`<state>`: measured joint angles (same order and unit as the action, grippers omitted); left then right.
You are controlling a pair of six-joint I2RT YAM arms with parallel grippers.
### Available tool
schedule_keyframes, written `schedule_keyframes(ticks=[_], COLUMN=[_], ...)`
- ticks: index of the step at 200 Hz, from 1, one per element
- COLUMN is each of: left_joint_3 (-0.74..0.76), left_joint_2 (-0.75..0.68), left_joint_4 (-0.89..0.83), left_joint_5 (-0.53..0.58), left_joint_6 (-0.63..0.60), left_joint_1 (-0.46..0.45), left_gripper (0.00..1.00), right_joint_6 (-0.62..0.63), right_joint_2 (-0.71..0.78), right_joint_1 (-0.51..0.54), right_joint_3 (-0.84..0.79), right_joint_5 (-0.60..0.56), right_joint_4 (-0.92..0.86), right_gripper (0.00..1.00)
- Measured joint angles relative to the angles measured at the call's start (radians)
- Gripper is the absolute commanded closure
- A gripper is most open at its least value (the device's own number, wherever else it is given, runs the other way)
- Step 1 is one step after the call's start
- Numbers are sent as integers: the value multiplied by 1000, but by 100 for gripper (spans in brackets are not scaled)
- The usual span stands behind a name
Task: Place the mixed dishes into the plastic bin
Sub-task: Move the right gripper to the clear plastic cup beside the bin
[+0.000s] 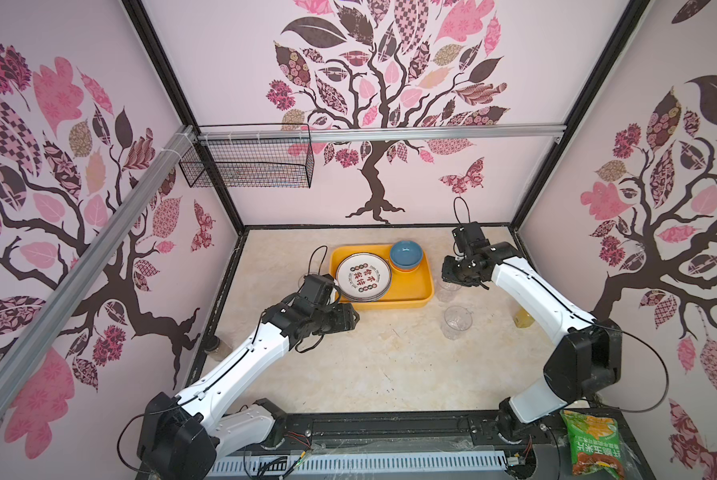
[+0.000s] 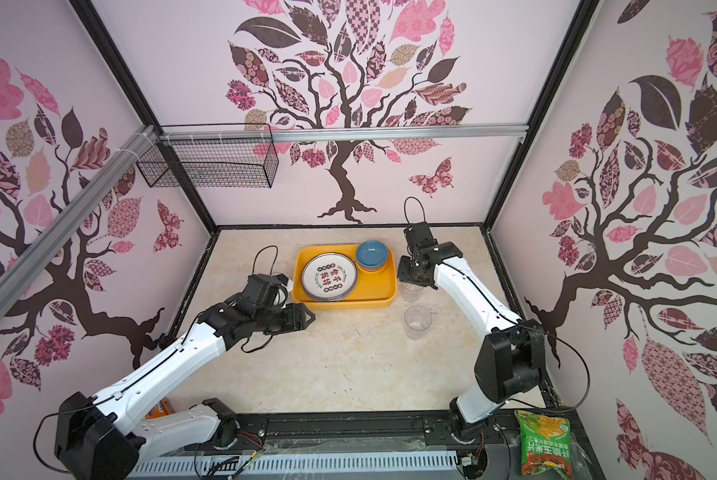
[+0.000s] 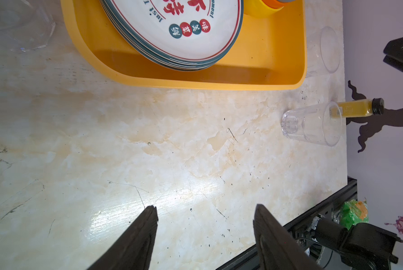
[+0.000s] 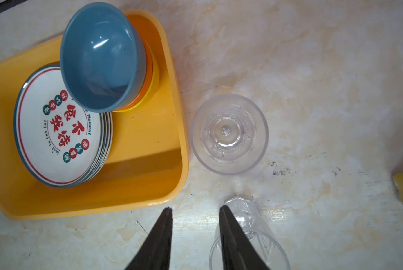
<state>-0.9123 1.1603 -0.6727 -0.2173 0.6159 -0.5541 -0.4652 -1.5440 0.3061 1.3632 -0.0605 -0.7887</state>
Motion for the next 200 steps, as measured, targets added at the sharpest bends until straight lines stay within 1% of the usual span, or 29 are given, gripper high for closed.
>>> schedule_keyframes(ticks=[14,38,65,97,141,200], left_joint_3=[0,0,0,0,0,0], left_joint_2=[6,21,30,37,66,83], left_joint_4=[1,5,9,31,65,88], left_joint_5=[-21,-58,-92,-115,-128,-128], left_joint_6=[-11,-23,-37,-39,-39,-39], left_joint_1=[0,0,0,-18,-78,-92], left_gripper=[33,33,33,32,32,31], right_joint_6=[-3,-9,-20,-42,-74,-92], right_joint_2=[32,66,76,78,77,38], right_joint_1=[0,-10,-61,-121,-146,-159], right_joint_3=[-56,-136,-206,-269,-282,-235], right_joint_5=[-18,-45,-48,-21,9,27], right_joint_4=[19,39,82,147,209,241], right_gripper=[58,58,58,57,57,57])
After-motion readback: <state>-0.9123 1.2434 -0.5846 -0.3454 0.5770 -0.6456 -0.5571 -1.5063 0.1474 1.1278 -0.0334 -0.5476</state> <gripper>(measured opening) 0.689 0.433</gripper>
